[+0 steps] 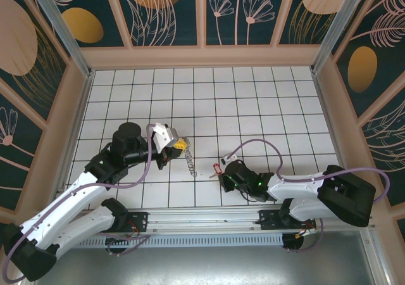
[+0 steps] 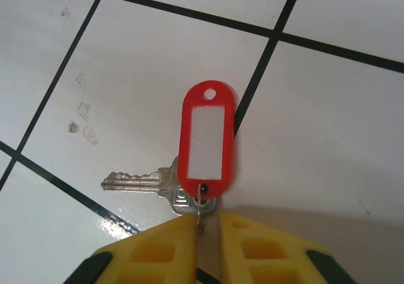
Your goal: Put the keys on the keyring
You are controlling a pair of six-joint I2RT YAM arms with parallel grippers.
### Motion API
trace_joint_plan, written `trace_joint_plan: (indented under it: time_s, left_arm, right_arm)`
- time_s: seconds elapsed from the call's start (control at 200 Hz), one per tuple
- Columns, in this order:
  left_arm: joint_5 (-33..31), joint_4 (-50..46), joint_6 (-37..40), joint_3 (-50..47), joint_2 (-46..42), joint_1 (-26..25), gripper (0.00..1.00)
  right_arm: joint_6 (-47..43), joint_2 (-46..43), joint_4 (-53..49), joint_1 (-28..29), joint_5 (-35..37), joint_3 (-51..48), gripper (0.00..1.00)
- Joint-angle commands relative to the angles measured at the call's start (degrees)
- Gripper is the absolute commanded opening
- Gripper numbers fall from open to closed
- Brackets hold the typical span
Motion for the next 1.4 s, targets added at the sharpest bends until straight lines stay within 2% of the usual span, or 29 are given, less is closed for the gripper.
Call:
trace_joint_plan:
  time_s: [0.0,0.135,0.44,0.631,0.726,0.881,0.951,1.151,1.396]
  left_arm:
    - [0.0,2.7,-0.7,0.1,-0.9,0.0,0.00]
    - [-0.5,2.7,-0.8,0.1,-0.6,0.0,0.00]
    - [-0.4,2.7,-0.7,0.1,-0.4,0.0,0.00]
    - [-0.2,2.7,-0.7,0.1,-0.3,0.1,0.00]
    - [1.3,2.9,-0.3,-0.1,-0.2,0.1,0.00]
    - [5.9,2.9,0.3,0.3,0.2,0.0,0.00]
    - [7.5,1.8,0.9,1.0,1.0,0.0,0.00]
    - [10.2,-1.7,2.3,3.9,4.5,0.0,0.00]
    - [15.7,-7.2,4.1,9.2,9.6,-0.8,0.00]
  right_arm:
    - [-0.7,0.4,0.9,0.5,-2.5,1.3,0.08]
    - [-1.3,-2.4,1.3,0.6,-2.9,0.9,0.00]
    - [-1.2,-14.2,0.3,0.6,-2.7,-2.8,0.00]
    - [-3.0,-21.2,-3.0,0.3,-4.8,-1.2,0.00]
    - [-5.5,-23.2,-6.2,-0.8,-8.3,1.8,0.00]
    - [-11.3,-23.6,-12.4,-1.5,-19.0,9.4,0.00]
    - [-13.7,-23.3,-16.6,-1.5,-21.1,13.7,0.00]
    - [-18.3,-21.0,-32.3,-1.9,-19.2,26.7,0.00]
    - [-20.5,-19.4,-38.2,-2.8,-16.8,32.6,0.00]
